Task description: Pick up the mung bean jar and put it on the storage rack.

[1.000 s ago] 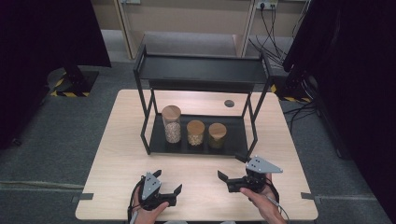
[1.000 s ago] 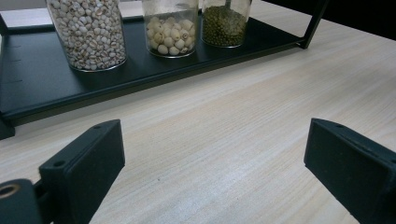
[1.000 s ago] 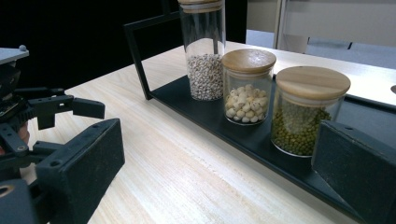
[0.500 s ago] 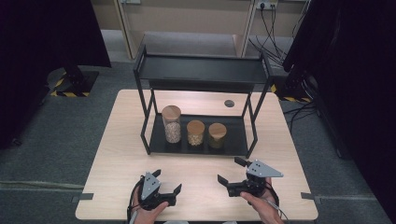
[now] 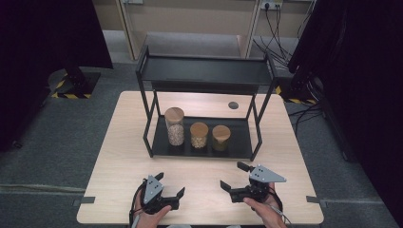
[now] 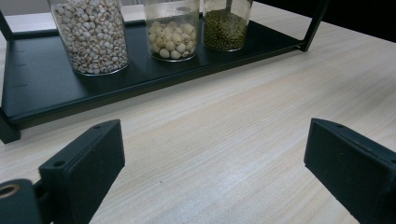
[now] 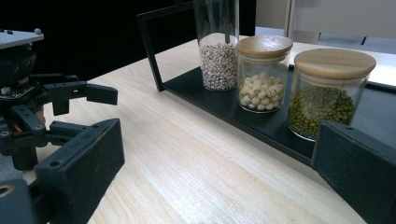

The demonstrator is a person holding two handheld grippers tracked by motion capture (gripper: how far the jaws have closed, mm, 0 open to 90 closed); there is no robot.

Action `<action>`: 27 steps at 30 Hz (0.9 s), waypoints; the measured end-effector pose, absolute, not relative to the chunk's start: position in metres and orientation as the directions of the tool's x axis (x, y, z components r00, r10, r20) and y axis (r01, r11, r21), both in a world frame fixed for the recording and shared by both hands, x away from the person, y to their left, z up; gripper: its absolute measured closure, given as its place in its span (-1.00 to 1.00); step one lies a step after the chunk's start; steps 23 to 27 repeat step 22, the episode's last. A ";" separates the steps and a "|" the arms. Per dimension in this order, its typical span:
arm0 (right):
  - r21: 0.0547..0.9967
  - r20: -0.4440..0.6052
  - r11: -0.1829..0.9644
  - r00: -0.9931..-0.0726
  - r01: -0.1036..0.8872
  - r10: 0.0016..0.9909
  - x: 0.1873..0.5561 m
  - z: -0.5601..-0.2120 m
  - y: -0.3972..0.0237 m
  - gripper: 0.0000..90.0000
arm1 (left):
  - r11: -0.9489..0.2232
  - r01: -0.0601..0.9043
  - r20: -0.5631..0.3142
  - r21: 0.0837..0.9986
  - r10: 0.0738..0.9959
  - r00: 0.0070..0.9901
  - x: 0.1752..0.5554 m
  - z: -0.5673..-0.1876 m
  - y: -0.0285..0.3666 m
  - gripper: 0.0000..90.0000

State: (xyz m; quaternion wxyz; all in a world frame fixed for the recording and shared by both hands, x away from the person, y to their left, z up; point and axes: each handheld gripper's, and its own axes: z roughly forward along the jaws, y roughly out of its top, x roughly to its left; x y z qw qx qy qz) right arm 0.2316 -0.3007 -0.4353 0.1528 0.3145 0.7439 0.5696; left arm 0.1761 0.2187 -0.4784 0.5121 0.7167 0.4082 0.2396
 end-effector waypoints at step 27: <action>0.940 0.132 0.161 -0.756 0.301 0.642 0.233 -0.438 -0.300 -0.94 | -0.141 0.339 -0.074 0.930 0.832 0.550 0.176 -0.478 0.219 -0.90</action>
